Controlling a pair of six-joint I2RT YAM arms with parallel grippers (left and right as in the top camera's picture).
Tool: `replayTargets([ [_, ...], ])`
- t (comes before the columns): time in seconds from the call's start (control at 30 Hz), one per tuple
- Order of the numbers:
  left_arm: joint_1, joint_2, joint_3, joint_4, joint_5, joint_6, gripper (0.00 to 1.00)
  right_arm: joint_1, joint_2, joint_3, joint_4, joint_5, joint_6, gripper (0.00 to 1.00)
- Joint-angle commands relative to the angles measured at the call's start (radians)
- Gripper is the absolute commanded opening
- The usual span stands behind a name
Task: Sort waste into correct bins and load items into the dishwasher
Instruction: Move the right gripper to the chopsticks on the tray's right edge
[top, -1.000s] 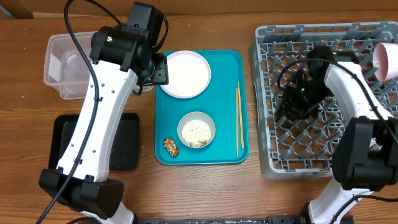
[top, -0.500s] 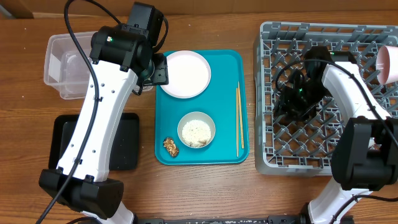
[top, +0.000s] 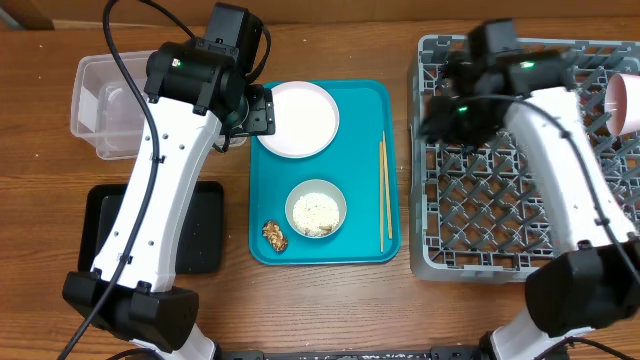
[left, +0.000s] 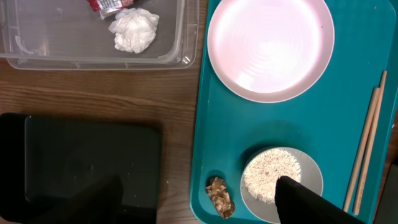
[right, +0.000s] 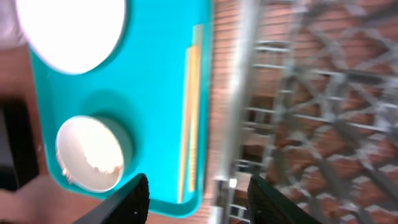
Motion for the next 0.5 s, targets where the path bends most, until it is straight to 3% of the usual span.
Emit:
replayTargets([
  [0.0,-0.002,-0.017,0.012,0.003,0.001,-0.002,0.82,0.087,0.000,-0.056,0.032,0.016,0.036,0.53],
  [0.23,0.065,-0.017,0.012,-0.010,0.013,-0.014,0.82,0.206,0.002,-0.194,0.129,0.089,0.116,0.53],
  [0.47,0.200,-0.017,0.012,-0.022,0.141,-0.021,0.82,0.228,0.004,-0.357,0.222,0.086,0.142,0.53],
])
